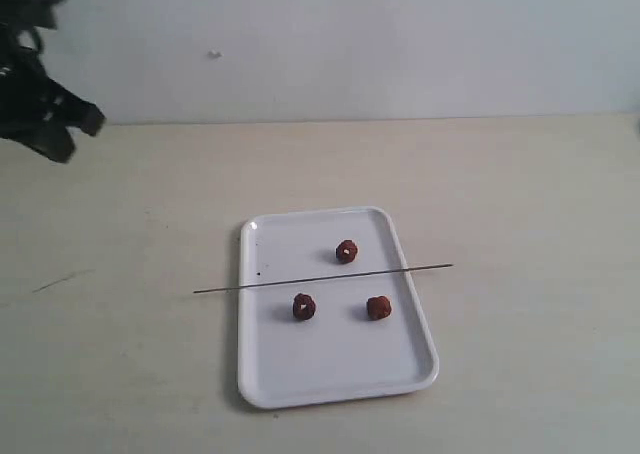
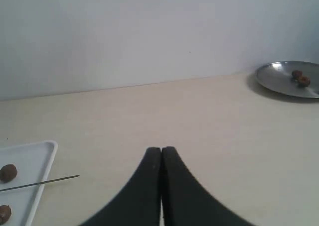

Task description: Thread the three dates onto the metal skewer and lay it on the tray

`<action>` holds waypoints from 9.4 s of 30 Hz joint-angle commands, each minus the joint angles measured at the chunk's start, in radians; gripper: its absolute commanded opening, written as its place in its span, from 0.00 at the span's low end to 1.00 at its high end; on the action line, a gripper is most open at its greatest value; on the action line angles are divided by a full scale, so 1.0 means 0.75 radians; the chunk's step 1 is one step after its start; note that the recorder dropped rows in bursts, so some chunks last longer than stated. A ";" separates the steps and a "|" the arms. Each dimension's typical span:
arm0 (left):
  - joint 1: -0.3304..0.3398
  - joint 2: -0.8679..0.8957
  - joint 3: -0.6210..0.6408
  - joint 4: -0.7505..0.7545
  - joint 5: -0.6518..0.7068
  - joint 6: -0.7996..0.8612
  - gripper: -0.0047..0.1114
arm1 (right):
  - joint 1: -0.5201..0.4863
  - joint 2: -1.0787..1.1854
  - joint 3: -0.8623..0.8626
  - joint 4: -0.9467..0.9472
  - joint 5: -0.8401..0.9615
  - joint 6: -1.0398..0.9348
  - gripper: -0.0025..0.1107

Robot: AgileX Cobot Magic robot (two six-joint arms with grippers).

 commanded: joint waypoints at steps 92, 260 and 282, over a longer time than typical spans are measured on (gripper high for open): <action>-0.338 0.184 -0.179 -0.228 0.124 0.823 0.04 | -0.007 -0.006 0.006 -0.003 -0.012 -0.008 0.02; -0.158 -0.050 0.030 -0.423 0.033 0.921 0.04 | 0.739 2.688 -1.585 0.228 0.500 0.112 0.20; -0.158 0.091 0.030 -0.886 0.024 0.889 0.04 | 0.416 2.415 -1.585 0.076 0.152 0.299 0.20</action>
